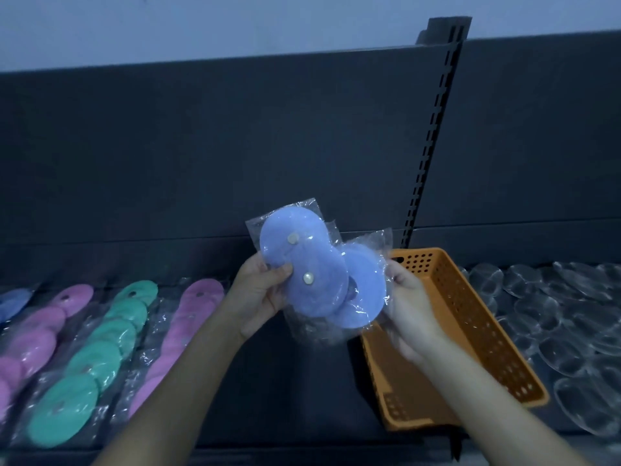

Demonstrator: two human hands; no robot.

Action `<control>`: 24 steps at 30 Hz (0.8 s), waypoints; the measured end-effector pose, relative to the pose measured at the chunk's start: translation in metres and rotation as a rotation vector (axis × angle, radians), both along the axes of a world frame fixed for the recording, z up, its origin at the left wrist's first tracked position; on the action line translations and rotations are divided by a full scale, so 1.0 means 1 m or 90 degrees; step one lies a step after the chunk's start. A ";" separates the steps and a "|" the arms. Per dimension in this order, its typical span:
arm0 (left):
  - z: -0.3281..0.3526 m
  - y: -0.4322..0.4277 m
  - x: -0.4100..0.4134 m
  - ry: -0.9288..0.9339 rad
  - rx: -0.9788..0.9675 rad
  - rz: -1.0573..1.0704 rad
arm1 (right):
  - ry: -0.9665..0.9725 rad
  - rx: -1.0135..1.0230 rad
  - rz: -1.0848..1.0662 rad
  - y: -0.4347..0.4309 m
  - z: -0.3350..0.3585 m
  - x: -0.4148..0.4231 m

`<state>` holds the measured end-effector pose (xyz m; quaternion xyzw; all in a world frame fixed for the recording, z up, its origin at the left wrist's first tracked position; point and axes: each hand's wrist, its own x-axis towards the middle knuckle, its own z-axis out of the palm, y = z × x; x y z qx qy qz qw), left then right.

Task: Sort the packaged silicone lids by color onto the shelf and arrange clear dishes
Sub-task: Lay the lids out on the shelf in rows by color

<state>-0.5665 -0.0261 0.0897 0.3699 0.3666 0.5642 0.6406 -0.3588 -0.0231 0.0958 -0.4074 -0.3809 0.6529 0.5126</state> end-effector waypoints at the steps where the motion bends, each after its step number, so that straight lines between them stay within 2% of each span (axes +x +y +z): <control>1: -0.003 -0.001 -0.008 0.004 -0.012 0.001 | 0.001 -0.009 -0.010 -0.003 -0.003 -0.009; 3: -0.013 -0.001 -0.019 -0.005 -0.037 0.005 | 0.000 -0.023 -0.062 -0.007 -0.013 -0.026; 7: -0.039 0.000 -0.033 -0.105 -0.103 0.002 | -0.035 -0.007 -0.150 -0.013 -0.028 -0.051; 12: -0.072 0.000 -0.048 -0.135 -0.171 -0.016 | -0.124 -0.006 -0.164 -0.016 -0.048 -0.064; 17: -0.084 -0.001 -0.072 -0.044 -0.202 -0.011 | -0.233 -0.057 -0.159 -0.020 -0.083 -0.070; 24: -0.079 0.003 -0.099 0.096 -0.201 -0.044 | -0.411 -0.050 -0.139 -0.028 -0.103 -0.073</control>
